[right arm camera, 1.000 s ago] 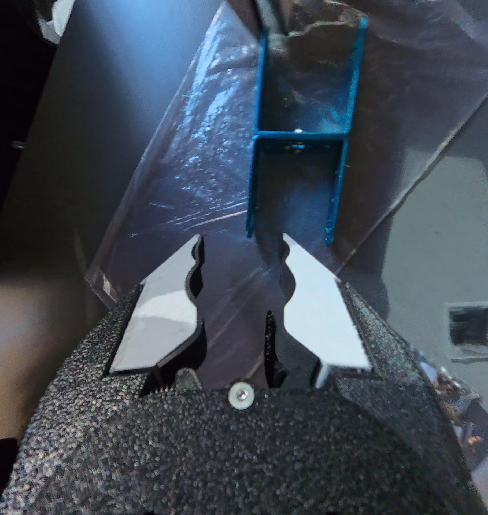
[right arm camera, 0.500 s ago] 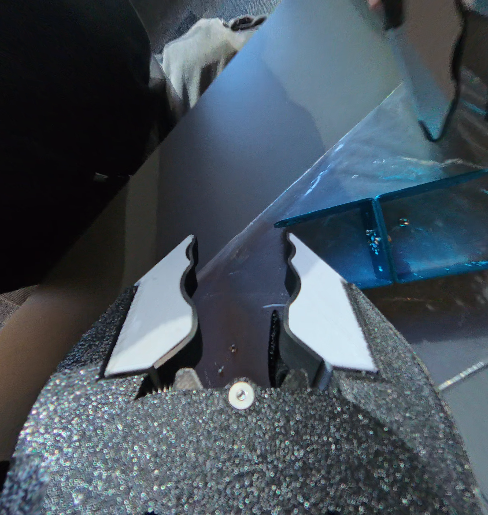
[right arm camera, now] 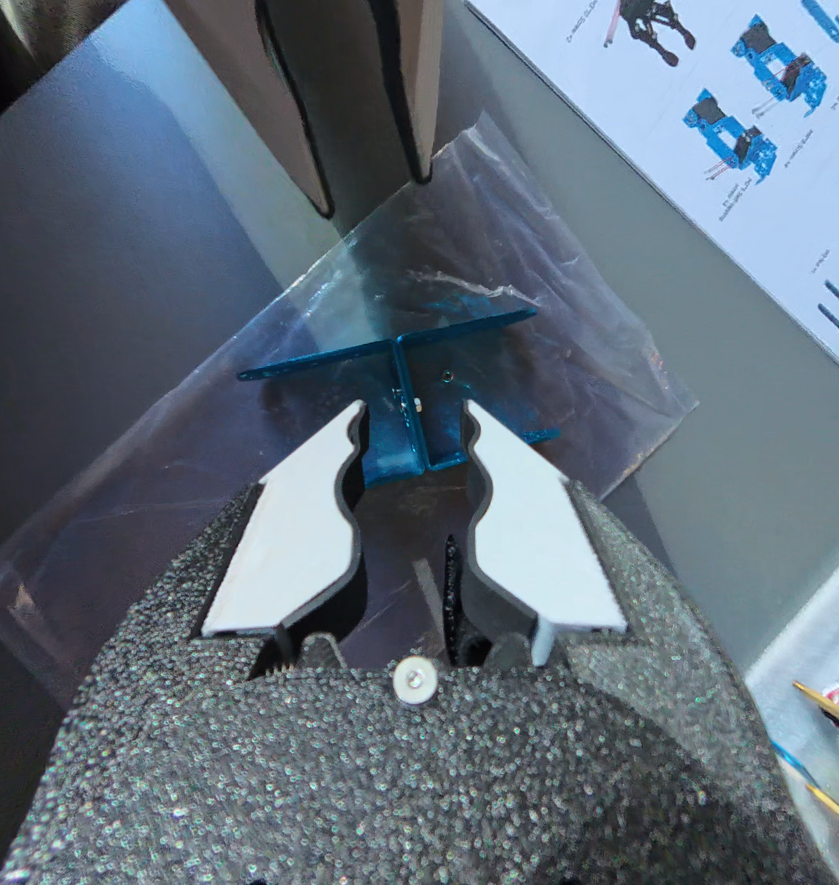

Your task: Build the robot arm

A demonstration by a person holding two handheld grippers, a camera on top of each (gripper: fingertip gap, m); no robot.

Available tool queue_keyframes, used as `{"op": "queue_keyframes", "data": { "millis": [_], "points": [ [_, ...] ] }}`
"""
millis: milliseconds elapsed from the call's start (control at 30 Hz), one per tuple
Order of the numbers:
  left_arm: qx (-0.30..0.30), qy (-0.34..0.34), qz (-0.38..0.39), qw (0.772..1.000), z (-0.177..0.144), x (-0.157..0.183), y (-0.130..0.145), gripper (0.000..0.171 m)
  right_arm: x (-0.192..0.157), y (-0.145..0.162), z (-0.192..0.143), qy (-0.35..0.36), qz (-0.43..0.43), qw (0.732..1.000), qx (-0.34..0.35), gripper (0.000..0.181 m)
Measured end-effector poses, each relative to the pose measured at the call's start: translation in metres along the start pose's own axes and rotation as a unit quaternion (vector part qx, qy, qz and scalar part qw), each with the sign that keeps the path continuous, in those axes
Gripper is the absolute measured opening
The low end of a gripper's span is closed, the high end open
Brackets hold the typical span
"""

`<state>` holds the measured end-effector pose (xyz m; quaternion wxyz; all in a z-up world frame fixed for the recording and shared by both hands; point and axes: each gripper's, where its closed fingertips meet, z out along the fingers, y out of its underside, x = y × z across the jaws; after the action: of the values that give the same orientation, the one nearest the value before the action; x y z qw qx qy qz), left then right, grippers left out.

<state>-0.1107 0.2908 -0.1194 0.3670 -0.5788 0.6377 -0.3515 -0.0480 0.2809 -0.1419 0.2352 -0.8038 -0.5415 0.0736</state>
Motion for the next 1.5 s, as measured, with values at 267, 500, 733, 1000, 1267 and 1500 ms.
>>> {"op": "queue_keyframes", "data": {
  "millis": [267, 500, 733, 1000, 1267, 1500],
  "points": [
    [0.011, 0.011, -0.006, 1.0, -0.007, -0.012, 0.005, 0.028, -0.004, 0.001, 0.014, -0.024, 0.013, 0.999, 0.032, 0.031],
    [-0.008, 0.04, 0.033, 0.999, 0.001, -0.029, 0.002, 0.028, -0.005, 0.004, 0.018, -0.069, 0.048, 0.996, 0.042, 0.013],
    [-0.025, 0.069, 0.054, 0.996, 0.016, -0.037, 0.002, 0.028, -0.003, 0.003, 0.018, -0.06, 0.031, 0.997, 0.043, 0.008],
    [-0.018, 0.089, 0.048, 0.995, 0.017, -0.031, -0.001, 0.028, 0.017, 0.0, 0.009, 0.025, -0.021, 0.998, 0.051, 0.007],
    [0.006, 0.092, -0.017, 0.996, 0.012, -0.027, -0.01, 0.028, 0.029, -0.019, -0.016, 0.207, -0.162, 0.963, 0.052, 0.007],
    [-0.013, 0.041, 0.028, 0.999, 0.027, -0.034, -0.015, 0.028, 0.031, -0.014, -0.053, 0.367, -0.194, 0.907, 0.072, 0.007]
  ]
}}
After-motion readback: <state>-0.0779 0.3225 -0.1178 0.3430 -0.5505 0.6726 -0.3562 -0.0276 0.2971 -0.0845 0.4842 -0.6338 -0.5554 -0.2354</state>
